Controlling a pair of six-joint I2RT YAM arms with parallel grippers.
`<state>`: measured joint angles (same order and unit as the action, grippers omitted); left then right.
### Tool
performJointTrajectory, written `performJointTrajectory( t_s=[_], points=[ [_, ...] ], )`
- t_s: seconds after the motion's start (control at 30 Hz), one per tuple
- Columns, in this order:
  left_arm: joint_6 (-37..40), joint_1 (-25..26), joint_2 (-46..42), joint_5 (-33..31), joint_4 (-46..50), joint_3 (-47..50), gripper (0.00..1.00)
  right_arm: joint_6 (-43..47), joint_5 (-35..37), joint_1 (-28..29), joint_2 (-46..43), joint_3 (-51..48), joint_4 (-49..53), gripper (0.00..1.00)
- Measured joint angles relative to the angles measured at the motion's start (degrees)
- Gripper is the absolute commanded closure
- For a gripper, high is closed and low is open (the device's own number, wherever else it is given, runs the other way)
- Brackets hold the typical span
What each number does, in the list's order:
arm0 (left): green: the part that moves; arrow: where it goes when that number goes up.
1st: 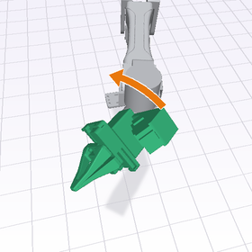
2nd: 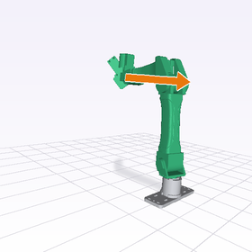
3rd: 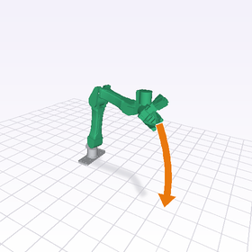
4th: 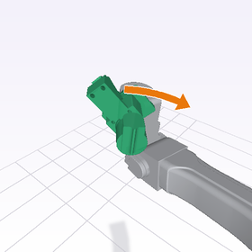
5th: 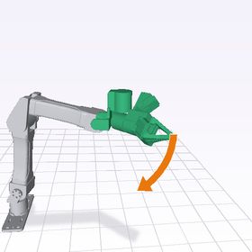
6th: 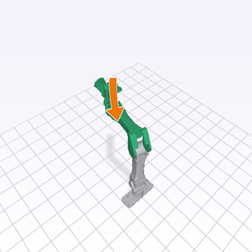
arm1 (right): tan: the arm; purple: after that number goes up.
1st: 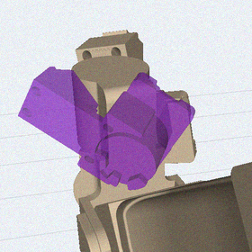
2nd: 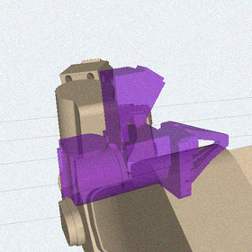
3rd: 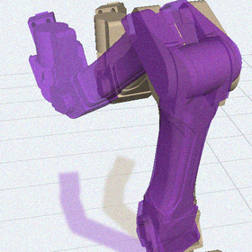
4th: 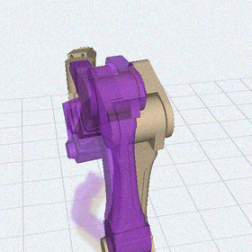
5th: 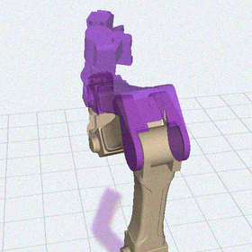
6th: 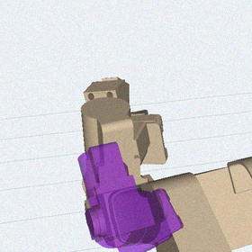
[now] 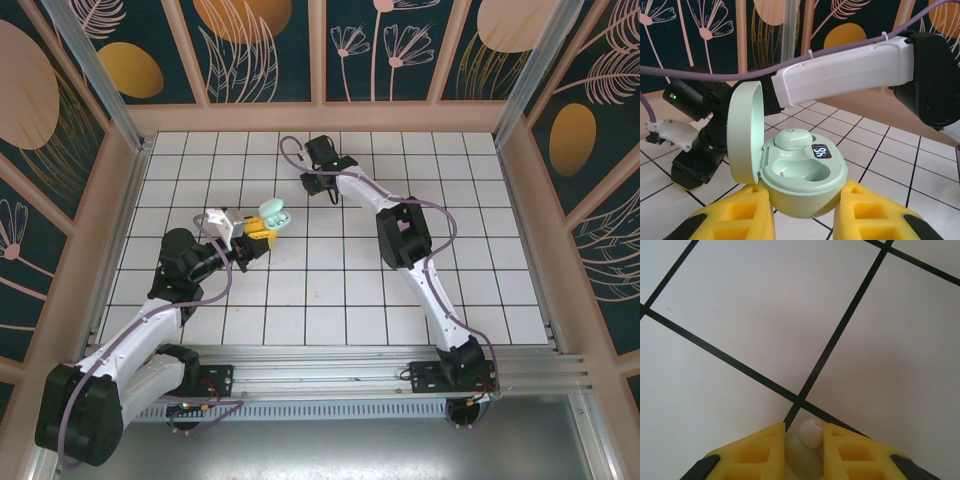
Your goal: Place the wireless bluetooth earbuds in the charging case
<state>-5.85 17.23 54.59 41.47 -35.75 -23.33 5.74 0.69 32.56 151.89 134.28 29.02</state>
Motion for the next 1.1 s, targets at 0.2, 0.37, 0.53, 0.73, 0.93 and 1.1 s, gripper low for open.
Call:
performJointTrajectory(
  t_s=[0.2,0.37,0.53,0.73,0.93,1.1],
  points=[
    [0.0,0.0,-0.6,-0.2,0.3,0.0,0.99,-0.2,-1.2,0.0,-1.5,-1.9,0.7,0.84],
    [0.0,0.0,-1.1,-0.2,0.6,0.0,0.99,-0.8,-5.3,-0.1,-7.9,-11.7,1.7,0.85],
    [0.0,0.0,-1.2,-0.1,1.0,0.0,0.99,-1.2,-9.4,-0.5,-18.5,-27.8,1.4,0.85],
    [0.0,0.0,-0.5,0.7,0.8,-0.2,0.99,0.1,-14.2,-0.7,-33.1,-47.8,0.5,0.85],
    [-0.9,0.0,3.8,3.5,-1.6,-1.4,1.0,2.9,-15.2,-0.7,-41.0,-62.9,0.3,0.83],
    [-1.8,0.0,6.9,5.2,-3.3,-3.0,1.0,4.9,-13.4,-0.8,-43.6,-66.9,-2.3,0.77]
  ],
)
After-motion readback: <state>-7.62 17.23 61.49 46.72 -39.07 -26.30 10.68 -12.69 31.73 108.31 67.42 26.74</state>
